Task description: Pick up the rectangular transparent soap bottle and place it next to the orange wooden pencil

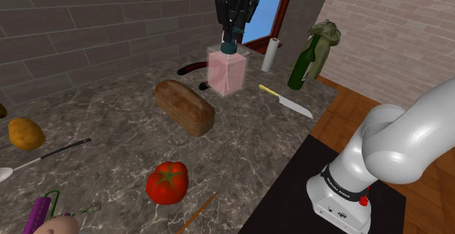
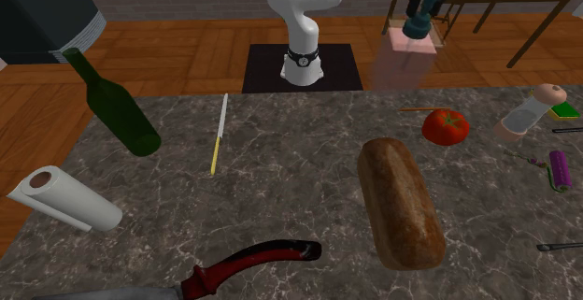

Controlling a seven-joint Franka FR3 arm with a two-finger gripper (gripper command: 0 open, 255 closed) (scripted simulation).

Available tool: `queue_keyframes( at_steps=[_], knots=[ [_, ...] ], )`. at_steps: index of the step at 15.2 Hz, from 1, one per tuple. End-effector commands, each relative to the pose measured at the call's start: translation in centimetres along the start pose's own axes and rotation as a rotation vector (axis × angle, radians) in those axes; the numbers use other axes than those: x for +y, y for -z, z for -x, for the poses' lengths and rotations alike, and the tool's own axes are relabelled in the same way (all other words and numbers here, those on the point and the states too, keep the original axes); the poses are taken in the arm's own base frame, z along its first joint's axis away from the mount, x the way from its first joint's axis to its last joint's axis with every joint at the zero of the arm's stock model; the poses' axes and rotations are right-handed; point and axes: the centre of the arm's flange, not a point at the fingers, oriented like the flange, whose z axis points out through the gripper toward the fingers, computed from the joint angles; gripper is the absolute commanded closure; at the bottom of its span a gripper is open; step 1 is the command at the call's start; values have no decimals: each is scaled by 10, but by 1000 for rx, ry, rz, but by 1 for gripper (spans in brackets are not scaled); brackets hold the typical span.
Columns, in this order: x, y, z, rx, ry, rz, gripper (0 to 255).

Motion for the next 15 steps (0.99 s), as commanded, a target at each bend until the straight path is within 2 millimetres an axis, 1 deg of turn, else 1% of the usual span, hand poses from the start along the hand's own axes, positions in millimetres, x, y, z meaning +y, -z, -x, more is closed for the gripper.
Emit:
queue_keyframes(
  at_steps=[1,9,15],
  knots=[
    [-21,1,20,0,-2,0,255],
    [-100,-1,87,0,-2,0,255],
    [-98,-33,87,0,-2,0,255]
  ],
)
